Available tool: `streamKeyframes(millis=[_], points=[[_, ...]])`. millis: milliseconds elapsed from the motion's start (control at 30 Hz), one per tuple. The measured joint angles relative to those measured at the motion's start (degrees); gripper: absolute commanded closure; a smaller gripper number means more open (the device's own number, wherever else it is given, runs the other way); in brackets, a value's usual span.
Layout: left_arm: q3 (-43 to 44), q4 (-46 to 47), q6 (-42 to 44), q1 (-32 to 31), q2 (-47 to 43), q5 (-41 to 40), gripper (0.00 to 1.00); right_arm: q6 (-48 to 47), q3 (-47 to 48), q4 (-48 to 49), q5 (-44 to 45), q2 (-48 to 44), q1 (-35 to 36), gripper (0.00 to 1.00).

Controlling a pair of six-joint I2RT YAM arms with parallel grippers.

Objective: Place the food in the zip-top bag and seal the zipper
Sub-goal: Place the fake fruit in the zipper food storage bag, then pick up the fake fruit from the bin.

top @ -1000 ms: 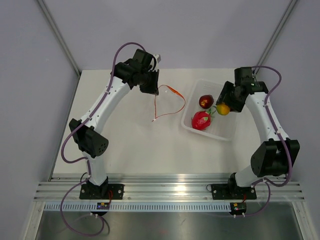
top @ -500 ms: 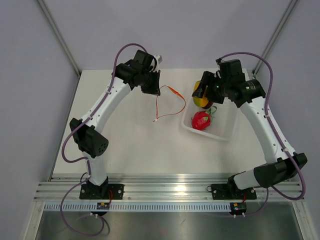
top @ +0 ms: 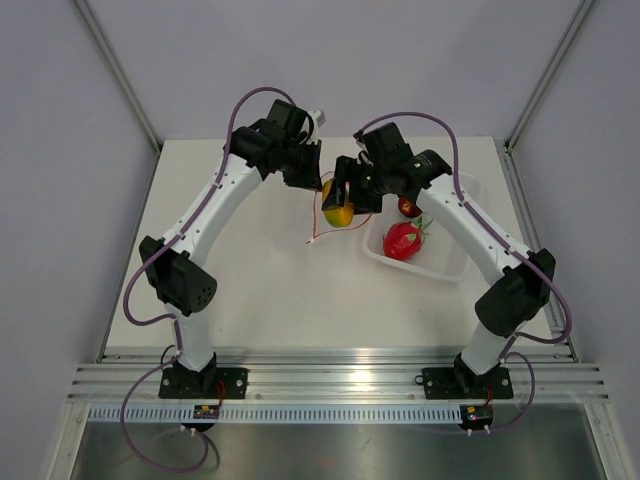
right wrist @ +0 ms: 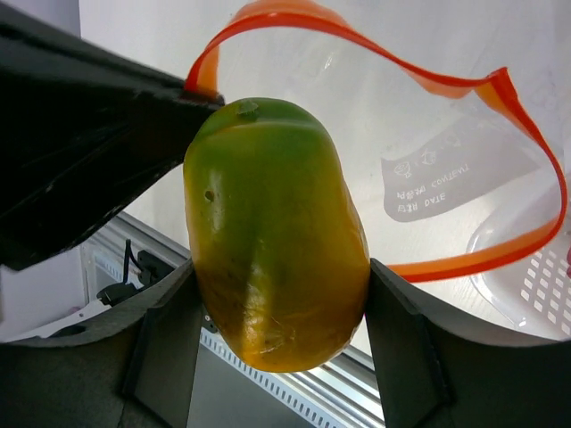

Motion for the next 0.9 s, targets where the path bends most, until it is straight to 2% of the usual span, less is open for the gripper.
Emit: streamKeyframes(millis=[167,233,267,367,400,533,600,667,733,800,867,900], points=[[0.0,-0.1,0.1,0.1,0.0,0.1,1.0,0.5,0.0,0.8,-1.2,3.3,-0.3,0.5],[0.0,-0.1,0.2,0.3,0.0,0.4,1.0,0.6,0.0,1.3,-1.4,4.3,-0.4,0.45],[0.0,-0.1,0.2,0.3,0.0,0.7,1.0,0.6,0.1,1.4,-1.4,4.7,-0.3,0.38],[0.0,0.0,0.2,0.3,0.0,1.6,1.0,0.8,1.1,1.2,-1.3,6.3,-0.3,0.06],[0.0,0.0,0.2,0.3,0.0,1.8,1.0,0.7,1.6,1.2,-1.3,6.8,-0.3,0.03],[0.0,-0.1,0.2,0.2,0.0,2.2,1.0,0.2,2.4,0.9,0.2,6.8,-0.3,0.0],[0.0,-0.2,0.2,0.3,0.0,2.6,1.0,-0.2,2.3,1.0,1.9,6.1,-0.3,0.03],[0.0,-0.7,0.2,0.4,0.0,3.0,1.0,-0.6,0.9,1.3,5.0,4.1,-0.3,0.07],[0.0,-1.0,0.2,0.7,0.0,2.9,1.0,-0.8,-2.4,1.7,9.4,0.4,-0.7,0.15],[0.0,-1.1,0.2,1.1,0.0,2.9,1.0,-0.1,-6.4,2.1,13.4,-4.0,-1.9,0.18],[0.0,-1.2,0.2,1.4,0.0,2.9,1.0,0.9,-10.5,2.7,15.1,-8.0,-5.5,0.16],[0.0,-1.2,0.2,1.6,0.0,2.9,1.0,1.2,-12.5,3.2,15.5,-9.6,-8.2,0.13]])
